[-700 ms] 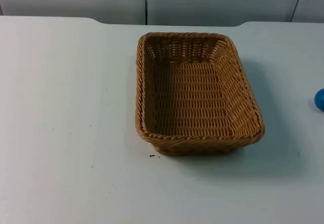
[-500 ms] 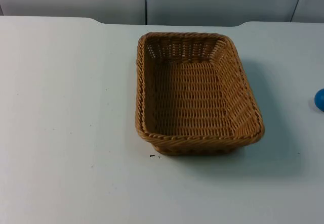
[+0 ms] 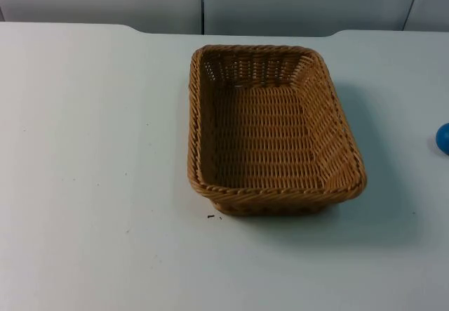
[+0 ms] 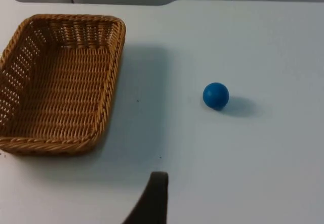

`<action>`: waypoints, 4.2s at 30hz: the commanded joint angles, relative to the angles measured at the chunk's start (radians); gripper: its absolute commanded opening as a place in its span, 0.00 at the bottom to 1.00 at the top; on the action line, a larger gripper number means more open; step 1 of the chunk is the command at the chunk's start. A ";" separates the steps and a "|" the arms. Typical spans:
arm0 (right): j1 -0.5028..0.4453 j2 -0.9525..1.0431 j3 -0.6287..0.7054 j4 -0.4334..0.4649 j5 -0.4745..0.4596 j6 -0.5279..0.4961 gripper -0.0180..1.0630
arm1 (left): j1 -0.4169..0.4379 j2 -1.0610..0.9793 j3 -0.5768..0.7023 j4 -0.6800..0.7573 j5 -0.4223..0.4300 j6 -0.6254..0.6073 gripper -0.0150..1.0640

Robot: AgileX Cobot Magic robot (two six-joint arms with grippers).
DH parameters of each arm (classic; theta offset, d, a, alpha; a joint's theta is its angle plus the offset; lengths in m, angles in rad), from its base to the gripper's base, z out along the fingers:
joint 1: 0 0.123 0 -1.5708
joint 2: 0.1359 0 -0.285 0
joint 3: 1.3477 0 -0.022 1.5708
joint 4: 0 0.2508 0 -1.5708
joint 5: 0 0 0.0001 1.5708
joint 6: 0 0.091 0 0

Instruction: Pick up the basket with the left hand and place the ball into the basket with the right hand.

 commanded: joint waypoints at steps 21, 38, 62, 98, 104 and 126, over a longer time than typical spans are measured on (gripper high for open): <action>-0.008 0.245 -0.210 0.014 -0.051 0.001 0.80 | 0.003 0.452 -0.058 -0.227 -0.223 0.182 0.99; -0.008 0.270 -0.214 0.014 -0.032 0.001 0.80 | 0.003 1.044 -0.222 -0.509 -0.312 0.514 0.99; -0.008 0.270 -0.214 0.014 -0.026 0.001 0.80 | -0.093 1.480 -0.426 -0.710 -0.370 0.668 0.99; -0.008 0.270 -0.214 0.010 -0.009 0.002 0.80 | -0.246 2.020 -0.801 -0.770 -0.375 0.628 0.99; -0.008 0.270 -0.214 0.010 -0.025 0.002 0.80 | -0.268 2.062 -0.846 -0.765 -0.367 0.609 0.99; -0.008 0.270 -0.214 0.010 -0.036 0.002 0.80 | -0.278 2.096 -0.857 -0.821 -0.400 0.579 0.12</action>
